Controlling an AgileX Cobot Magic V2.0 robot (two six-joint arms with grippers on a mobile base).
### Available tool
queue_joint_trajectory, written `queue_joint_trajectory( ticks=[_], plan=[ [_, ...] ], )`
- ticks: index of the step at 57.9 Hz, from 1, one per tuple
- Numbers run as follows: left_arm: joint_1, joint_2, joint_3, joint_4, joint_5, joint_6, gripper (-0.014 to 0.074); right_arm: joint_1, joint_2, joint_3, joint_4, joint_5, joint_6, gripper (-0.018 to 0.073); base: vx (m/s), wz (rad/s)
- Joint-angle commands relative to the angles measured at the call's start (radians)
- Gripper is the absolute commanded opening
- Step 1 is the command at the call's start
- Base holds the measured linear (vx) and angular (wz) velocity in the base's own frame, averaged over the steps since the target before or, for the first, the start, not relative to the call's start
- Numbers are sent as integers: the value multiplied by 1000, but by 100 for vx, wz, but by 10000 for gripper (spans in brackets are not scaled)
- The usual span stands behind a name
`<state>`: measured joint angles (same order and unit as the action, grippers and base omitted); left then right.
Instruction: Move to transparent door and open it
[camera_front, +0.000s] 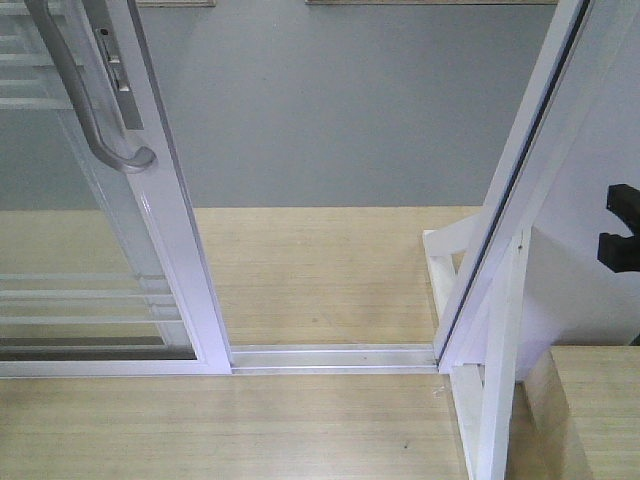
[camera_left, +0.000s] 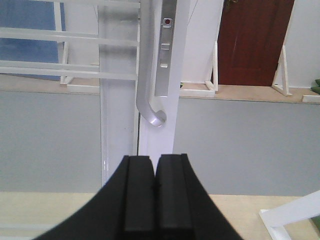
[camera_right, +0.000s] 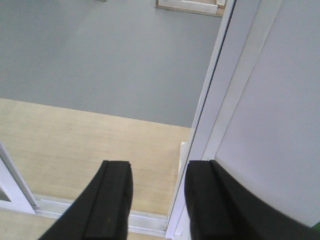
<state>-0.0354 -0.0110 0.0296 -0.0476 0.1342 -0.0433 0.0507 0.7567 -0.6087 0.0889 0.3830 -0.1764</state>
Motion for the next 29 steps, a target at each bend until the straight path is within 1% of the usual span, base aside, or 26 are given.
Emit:
queue_joint_trajectory(
  ticks=[1,5,8,13,16,21,27,29],
  plan=[
    [-7,-13,16,-11,-85,-3,-6,-7,-63,-10,-17,-94,-11,282,0,0],
    [-7,-13,16,-11,-85,-3,-6,-7,-126,53,-20,-172,5,212,0,0],
    [-7,-13,16,-11,-85,-3,-6,-7,-182,128,-28,-261,26,148,0,0],
    [-7,-13,16,-11,-85,-3,-6,-7,-290,261,-34,-397,86,48,0,0],
    [-7,-13,16,-11,-85,-3,-6,-7,-365,333,-34,-449,111,-17,0,0],
    [-7,-13,16,-11,-85,-3,-6,-28,-486,419,-50,-473,120,-12,0,0],
    [-7,-13,16,-11,-85,-3,-6,-86,-616,524,-89,-472,122,-11,0,0],
    [-7,-13,16,-11,-85,-3,-6,-106,-655,555,-89,-469,122,-10,0,0]
  ],
)
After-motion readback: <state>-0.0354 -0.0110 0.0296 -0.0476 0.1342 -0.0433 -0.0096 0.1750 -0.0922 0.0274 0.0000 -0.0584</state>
